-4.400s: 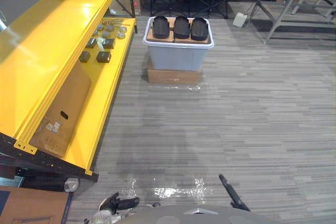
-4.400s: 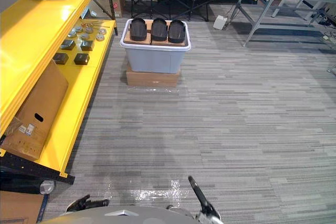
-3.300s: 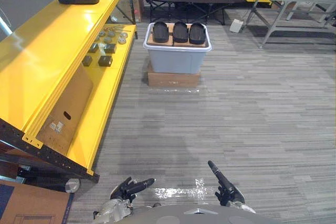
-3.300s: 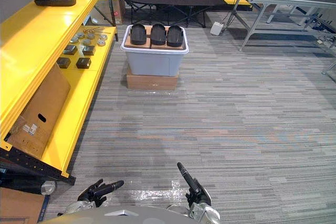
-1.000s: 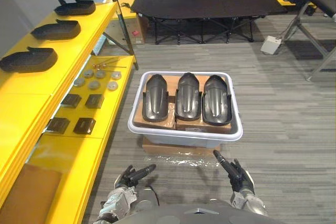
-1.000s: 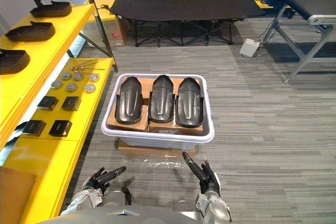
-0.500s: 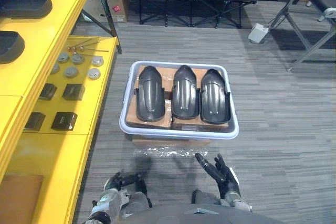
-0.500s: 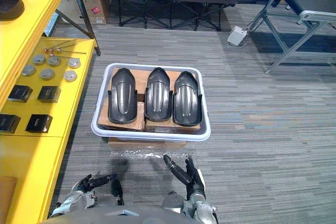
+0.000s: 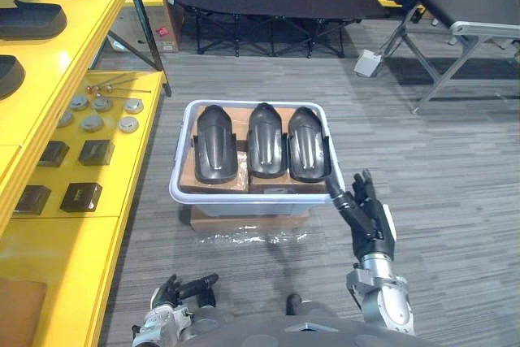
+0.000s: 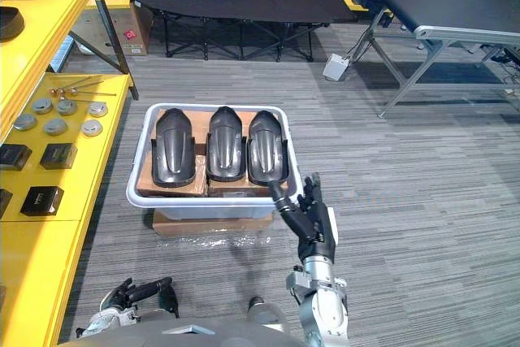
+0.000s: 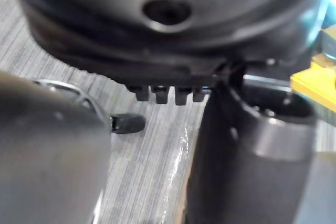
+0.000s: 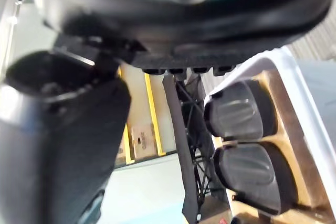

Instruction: Walk over and take three plastic housings, then place them on the shelf

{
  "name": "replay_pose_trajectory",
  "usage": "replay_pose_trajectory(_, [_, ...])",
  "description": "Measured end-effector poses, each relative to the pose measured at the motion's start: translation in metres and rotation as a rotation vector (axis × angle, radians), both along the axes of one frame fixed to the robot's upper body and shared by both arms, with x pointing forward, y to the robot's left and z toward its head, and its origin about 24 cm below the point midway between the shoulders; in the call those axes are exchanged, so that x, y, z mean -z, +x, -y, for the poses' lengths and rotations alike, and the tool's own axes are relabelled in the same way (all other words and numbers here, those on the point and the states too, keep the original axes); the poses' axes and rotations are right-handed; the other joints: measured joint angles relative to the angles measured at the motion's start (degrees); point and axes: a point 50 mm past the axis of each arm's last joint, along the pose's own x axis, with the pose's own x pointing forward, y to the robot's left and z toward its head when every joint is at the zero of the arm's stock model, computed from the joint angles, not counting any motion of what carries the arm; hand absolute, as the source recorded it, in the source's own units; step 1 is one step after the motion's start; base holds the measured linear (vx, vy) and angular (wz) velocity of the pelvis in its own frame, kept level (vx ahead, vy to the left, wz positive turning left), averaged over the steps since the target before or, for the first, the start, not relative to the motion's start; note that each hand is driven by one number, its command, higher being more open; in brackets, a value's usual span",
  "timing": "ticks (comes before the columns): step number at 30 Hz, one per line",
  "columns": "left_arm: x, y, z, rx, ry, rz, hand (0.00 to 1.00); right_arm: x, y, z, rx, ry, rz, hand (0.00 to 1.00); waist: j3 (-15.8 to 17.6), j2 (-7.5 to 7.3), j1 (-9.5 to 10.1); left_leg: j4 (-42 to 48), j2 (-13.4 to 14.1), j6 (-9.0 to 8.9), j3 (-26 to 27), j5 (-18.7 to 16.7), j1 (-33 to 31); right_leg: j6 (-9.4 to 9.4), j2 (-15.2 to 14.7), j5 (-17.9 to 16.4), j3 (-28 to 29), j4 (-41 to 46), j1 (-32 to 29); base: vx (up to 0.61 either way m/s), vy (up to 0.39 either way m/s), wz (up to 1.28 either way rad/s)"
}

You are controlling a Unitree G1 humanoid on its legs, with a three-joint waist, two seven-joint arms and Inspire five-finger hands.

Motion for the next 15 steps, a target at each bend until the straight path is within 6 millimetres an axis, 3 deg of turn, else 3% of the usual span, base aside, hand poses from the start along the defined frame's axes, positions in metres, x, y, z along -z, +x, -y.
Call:
replay_pose_trajectory(2, [-0.002, 0.002, -0.001, 0.017, 0.015, 0.025, 1.00, 0.002, 0.001, 0.010, 0.053, 0.005, -0.015, 1.00, 0.13, 0.00, -0.07, 0.02, 0.75, 0.10, 0.76, 0.30, -1.98, 0.00, 0.59, 0.00, 1.03, -0.50, -2.07, -0.11, -0.011, -0.20])
replay_pose_trajectory(5, [-0.010, 0.018, -0.006, 0.055, 0.046, 0.091, 1.00, -0.005, 0.021, 0.031, 0.149, -0.034, 0.022, 1.00, 3.33, -0.70, 0.00, 0.28, 1.65, 0.46, 2.54, 0.58, -5.75, -0.02, 1.57, 0.09, 2.09, -1.90, -5.81, -0.07, 0.006, -0.34])
replay_pose_trajectory(7, [-0.018, 0.036, -0.013, 0.069, 0.073, 0.147, 1.00, -0.012, 0.041, 0.046, 0.234, -0.061, 0.049, 1.00, 6.42, -2.69, 0.88, 0.32, 1.88, 1.01, 3.40, 2.38, -8.52, -0.39, 1.23, 3.70, 2.40, -2.33, -8.94, -0.05, 0.006, -0.21])
replay_pose_trajectory(10, [-0.030, 0.058, -0.018, 0.072, 0.099, 0.219, 1.00, -0.021, 0.065, 0.056, 0.321, -0.055, 0.088, 1.00, 10.79, -4.19, 2.15, 1.58, 1.82, 1.39, 3.00, 2.67, -11.09, -0.42, 1.12, 7.84, 2.41, -2.77, -10.53, -0.02, -0.006, 0.10])
replay_pose_trajectory(12, [-0.038, 0.070, -0.020, 0.069, 0.119, 0.269, 1.00, -0.033, 0.085, 0.062, 0.349, -0.070, 0.126, 1.00, 13.58, -3.79, 2.87, 5.32, 2.36, 1.10, 1.49, 1.58, -13.92, -0.66, 1.28, 8.19, 1.08, -2.73, -11.15, -0.04, -0.023, 0.22])
replay_pose_trajectory(15, [-0.046, 0.087, -0.016, 0.075, 0.116, 0.321, 1.00, -0.059, 0.117, 0.081, 0.376, -0.139, 0.184, 1.00, 16.31, -1.64, 4.15, 10.46, 3.56, 1.33, -1.09, 0.08, -18.37, -0.62, 2.07, 8.74, -0.70, -2.70, -12.15, -0.03, -0.023, 0.25])
